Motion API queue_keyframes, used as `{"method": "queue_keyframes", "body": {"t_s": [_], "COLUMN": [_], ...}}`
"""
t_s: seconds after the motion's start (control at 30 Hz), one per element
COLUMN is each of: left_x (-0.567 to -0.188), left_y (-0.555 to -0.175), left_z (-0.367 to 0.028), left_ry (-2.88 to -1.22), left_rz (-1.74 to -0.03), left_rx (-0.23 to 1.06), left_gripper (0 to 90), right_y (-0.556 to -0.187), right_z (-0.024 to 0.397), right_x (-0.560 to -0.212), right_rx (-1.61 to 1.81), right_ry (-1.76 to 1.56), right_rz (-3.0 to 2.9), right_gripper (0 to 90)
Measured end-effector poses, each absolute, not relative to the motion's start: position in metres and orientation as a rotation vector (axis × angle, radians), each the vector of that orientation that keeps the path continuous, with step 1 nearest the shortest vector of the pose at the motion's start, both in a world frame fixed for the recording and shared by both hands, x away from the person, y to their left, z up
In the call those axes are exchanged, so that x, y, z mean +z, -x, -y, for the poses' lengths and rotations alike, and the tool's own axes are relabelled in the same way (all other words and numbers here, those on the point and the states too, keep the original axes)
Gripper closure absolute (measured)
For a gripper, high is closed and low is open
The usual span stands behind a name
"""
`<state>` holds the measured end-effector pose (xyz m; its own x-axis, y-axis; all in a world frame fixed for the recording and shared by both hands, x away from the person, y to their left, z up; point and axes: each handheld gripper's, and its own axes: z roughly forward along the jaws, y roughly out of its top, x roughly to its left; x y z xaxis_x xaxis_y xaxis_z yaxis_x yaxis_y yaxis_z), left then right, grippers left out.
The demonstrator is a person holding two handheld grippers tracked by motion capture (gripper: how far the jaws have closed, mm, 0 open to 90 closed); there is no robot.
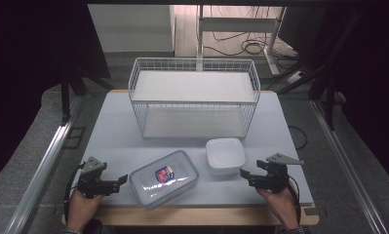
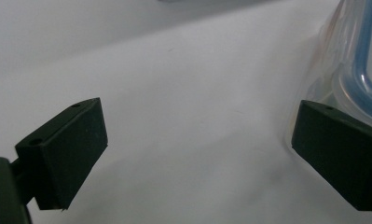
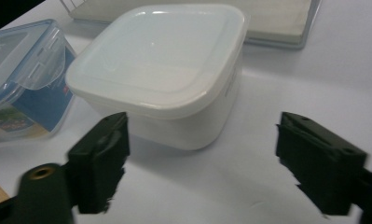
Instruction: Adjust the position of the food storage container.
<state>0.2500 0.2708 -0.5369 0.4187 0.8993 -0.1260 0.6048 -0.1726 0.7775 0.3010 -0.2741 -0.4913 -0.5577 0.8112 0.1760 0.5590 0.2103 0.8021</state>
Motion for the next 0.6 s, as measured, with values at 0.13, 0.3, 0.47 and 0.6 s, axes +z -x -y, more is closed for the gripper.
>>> {"method": "queue_keyframes", "body": {"t_s": [0.13,0.3,0.47,0.6], "left_x": [-0.537,-0.537,-0.537,-0.537], "left_y": [-0.25,-0.249,-0.249,-0.249], "left_z": [-0.273,-0.273,-0.273,-0.273], "left_ry": [-1.874,-1.865,-1.868,-1.866], "left_rz": [-1.298,-1.308,-1.302,-1.303], "left_rx": [0.48,0.491,0.487,0.488], "left_gripper": [3.2,3.2,3.4,3.5], "right_y": [-0.3,-0.303,-0.311,-0.323], "right_z": [0.271,0.254,0.223,0.194], "right_x": [-0.481,-0.465,-0.454,-0.455], "right_rx": [1.266,1.234,1.189,1.174], "right_ry": [-1.241,-1.089,-0.922,-0.836], "right_rz": [-2.223,-2.33,-2.421,-2.498], "right_gripper": [37.7,59.7,80.9,89.1]}}
